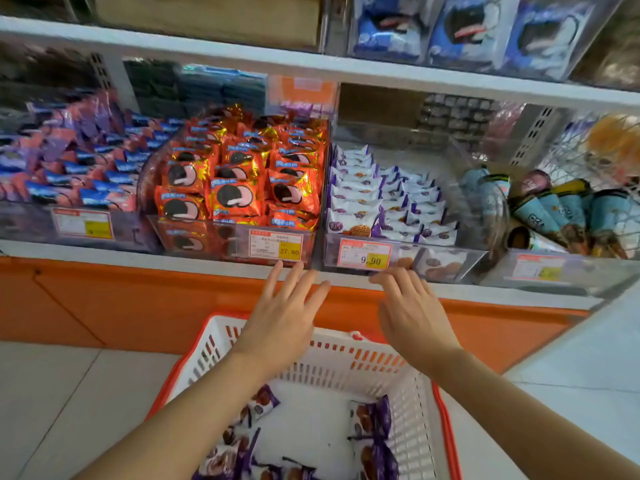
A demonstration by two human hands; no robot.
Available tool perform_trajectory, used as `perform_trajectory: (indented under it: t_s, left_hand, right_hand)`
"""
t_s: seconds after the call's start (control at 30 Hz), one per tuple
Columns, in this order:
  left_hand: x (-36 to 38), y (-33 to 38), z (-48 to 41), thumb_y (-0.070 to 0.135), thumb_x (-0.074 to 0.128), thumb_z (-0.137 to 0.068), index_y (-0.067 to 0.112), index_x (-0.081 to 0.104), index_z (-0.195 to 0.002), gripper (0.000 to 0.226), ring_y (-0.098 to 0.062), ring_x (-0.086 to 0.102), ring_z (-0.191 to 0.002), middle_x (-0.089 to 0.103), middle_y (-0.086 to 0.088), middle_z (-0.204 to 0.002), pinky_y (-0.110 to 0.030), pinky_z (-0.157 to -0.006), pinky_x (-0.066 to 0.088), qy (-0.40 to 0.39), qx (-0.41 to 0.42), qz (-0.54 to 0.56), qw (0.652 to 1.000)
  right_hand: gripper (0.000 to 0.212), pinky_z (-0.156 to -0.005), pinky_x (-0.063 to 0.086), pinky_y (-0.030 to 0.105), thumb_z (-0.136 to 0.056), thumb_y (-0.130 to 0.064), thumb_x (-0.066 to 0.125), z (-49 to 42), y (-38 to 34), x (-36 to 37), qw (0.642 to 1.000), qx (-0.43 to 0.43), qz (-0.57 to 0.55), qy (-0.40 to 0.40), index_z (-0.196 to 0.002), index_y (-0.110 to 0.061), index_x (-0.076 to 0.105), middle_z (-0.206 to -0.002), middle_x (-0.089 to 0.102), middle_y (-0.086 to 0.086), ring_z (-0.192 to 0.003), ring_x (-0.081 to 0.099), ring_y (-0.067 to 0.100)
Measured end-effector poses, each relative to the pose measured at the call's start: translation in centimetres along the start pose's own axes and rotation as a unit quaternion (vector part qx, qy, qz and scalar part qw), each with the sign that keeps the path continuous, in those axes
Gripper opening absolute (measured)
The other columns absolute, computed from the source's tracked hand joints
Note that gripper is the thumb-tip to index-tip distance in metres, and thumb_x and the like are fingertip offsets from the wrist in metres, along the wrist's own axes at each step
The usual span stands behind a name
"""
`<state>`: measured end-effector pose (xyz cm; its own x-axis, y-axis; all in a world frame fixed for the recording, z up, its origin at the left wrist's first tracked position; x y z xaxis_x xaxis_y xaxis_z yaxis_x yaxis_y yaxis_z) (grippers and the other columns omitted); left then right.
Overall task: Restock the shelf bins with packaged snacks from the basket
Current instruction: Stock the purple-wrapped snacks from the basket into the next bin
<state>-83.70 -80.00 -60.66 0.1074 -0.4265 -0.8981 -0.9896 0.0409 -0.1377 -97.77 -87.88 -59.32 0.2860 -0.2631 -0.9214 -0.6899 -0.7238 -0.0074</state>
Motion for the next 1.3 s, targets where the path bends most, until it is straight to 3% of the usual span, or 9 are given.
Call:
perform_trajectory:
  t_s: [0.2,0.47,0.57,0.7,0.77,0.87,0.97,1.03,1.3]
  left_hand:
    - [6.0,-0.1,5.9,0.026,0.089,-0.054,0.013,0.067,-0.118,0.069,-0.033,0.061,-0.114,0.066,-0.010,-0.119,-0.060,-0.097,0.038,-0.110,-0.020,0.021,0.994]
    - [13.8,1.6,13.1,0.019,0.082,-0.060,0.014,0.066,-0.116,0.059,-0.027,0.061,-0.109,0.065,-0.006,-0.114,-0.052,-0.101,0.042,-0.280,-0.038,0.073,0.956]
    - [16.6,3.1,16.4,0.016,0.050,-0.093,0.014,0.035,-0.146,0.055,-0.027,0.029,-0.138,0.035,-0.008,-0.148,-0.045,-0.118,0.018,-0.393,-0.050,0.107,0.912]
    - [19.3,4.4,20.7,0.014,0.039,-0.100,0.019,0.018,-0.152,0.056,-0.022,0.011,-0.145,0.012,-0.003,-0.158,-0.036,-0.118,0.011,-0.491,-0.073,0.180,0.849]
    - [20.4,4.6,22.8,0.017,0.043,-0.100,0.021,0.016,-0.152,0.059,-0.021,0.011,-0.146,0.009,-0.002,-0.159,-0.035,-0.117,0.015,-0.543,-0.088,0.219,0.806]
    - [21.6,4.6,23.9,0.025,0.046,-0.100,0.021,0.011,-0.153,0.064,-0.021,0.005,-0.146,0.005,-0.002,-0.160,-0.039,-0.116,0.017,-0.596,-0.079,0.221,0.768]
    - [22.4,5.0,23.3,0.031,0.050,-0.097,0.020,0.010,-0.153,0.069,-0.023,0.009,-0.145,0.013,-0.002,-0.159,-0.039,-0.115,0.014,-0.604,-0.048,0.196,0.771]
    - [22.9,5.3,23.1,0.030,0.052,-0.096,0.016,0.012,-0.152,0.070,-0.026,0.015,-0.143,0.022,-0.006,-0.156,-0.038,-0.114,0.015,-0.603,-0.047,0.179,0.776]
    - [23.7,6.1,23.4,0.017,0.059,-0.090,0.009,0.047,-0.129,0.041,-0.027,0.034,-0.127,0.047,-0.009,-0.132,-0.033,-0.108,0.025,-0.581,-0.058,0.103,0.805]
  right_hand:
    - [0.033,-0.097,0.039,0.028,-0.097,-0.018,0.040,5.7,1.3,7.0,0.978,0.066,-0.014,-0.197,-0.130,-0.018,0.040,-0.127,0.045,-0.001,-0.115,0.045,0.018]
    - [0.039,-0.100,0.037,0.028,-0.098,-0.015,0.038,13.7,0.3,14.8,0.927,0.086,-0.056,-0.361,-0.137,-0.018,0.033,-0.136,0.039,-0.001,-0.124,0.040,0.018]
    - [0.044,-0.099,0.035,0.028,-0.101,-0.020,0.036,17.1,-1.1,16.9,0.895,0.099,-0.101,-0.423,-0.144,-0.017,0.029,-0.142,0.036,-0.001,-0.127,0.040,0.019]
    - [0.048,-0.104,0.028,0.026,-0.102,-0.036,0.034,21.8,-2.9,19.4,0.844,0.103,-0.135,-0.509,-0.145,-0.017,0.028,-0.144,0.036,0.001,-0.130,0.036,0.019]
    - [0.063,-0.105,0.030,0.029,-0.097,-0.059,0.020,23.2,-3.4,20.0,0.837,0.105,-0.103,-0.527,-0.141,-0.017,0.034,-0.141,0.042,0.001,-0.129,0.037,0.020]
    - [0.127,-0.105,0.031,0.032,-0.054,-0.084,-0.029,23.9,-3.7,20.6,0.833,0.105,-0.072,-0.538,-0.133,-0.018,0.044,-0.136,0.047,0.000,-0.128,0.036,0.021]
    - [0.084,-0.105,0.030,0.037,-0.085,-0.077,0.016,23.8,-4.0,21.6,0.830,0.100,-0.030,-0.548,-0.126,-0.014,0.052,-0.134,0.048,0.004,-0.126,0.037,0.024]
    - [0.071,-0.105,0.030,0.039,-0.088,-0.069,0.035,24.0,-4.8,22.3,0.813,0.086,-0.013,-0.576,-0.126,-0.012,0.054,-0.133,0.048,0.006,-0.126,0.037,0.026]
    - [0.050,-0.106,0.031,0.036,-0.091,-0.045,0.054,24.3,-5.1,23.1,0.821,0.127,-0.051,-0.554,-0.133,-0.020,0.048,-0.136,0.042,0.003,-0.129,0.035,0.023]
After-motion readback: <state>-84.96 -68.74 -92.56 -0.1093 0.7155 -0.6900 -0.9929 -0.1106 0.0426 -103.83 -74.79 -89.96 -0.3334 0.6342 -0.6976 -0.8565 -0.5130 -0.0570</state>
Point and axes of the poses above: each hand's wrist, its own z-axis away from the middle knuckle, its own x-axis out of the palm, y = z × x, the point moved 6 cm from there along -z, towards the middle knuckle
